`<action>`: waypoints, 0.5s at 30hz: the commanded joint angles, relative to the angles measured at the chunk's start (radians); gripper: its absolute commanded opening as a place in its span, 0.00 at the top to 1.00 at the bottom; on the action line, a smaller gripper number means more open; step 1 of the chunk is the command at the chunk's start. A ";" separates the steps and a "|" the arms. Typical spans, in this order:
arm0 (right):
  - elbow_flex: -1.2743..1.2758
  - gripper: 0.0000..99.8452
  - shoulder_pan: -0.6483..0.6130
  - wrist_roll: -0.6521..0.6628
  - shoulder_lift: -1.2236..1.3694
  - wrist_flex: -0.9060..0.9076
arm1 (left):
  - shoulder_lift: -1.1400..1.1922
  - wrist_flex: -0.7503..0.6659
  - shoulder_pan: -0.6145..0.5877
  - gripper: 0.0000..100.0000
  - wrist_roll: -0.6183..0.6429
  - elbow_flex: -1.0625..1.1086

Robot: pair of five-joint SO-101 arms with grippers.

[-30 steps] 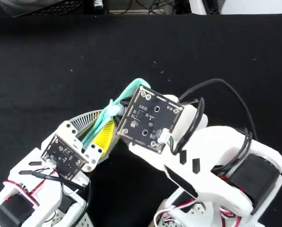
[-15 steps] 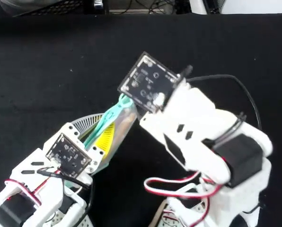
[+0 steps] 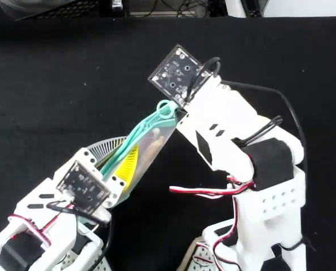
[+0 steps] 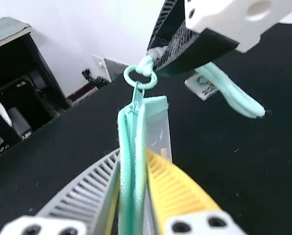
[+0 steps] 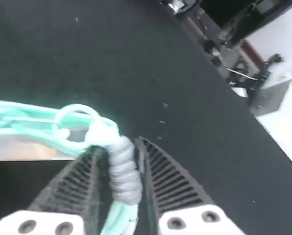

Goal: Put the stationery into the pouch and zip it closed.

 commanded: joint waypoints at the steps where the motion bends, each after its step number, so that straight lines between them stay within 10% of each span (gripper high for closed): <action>1: 0.002 0.99 0.095 0.005 0.012 -0.040 | -0.035 0.008 0.004 0.97 0.008 -0.012; 15: 0.137 0.99 0.344 0.068 0.013 -0.209 | -0.043 0.015 0.004 0.97 0.006 -0.005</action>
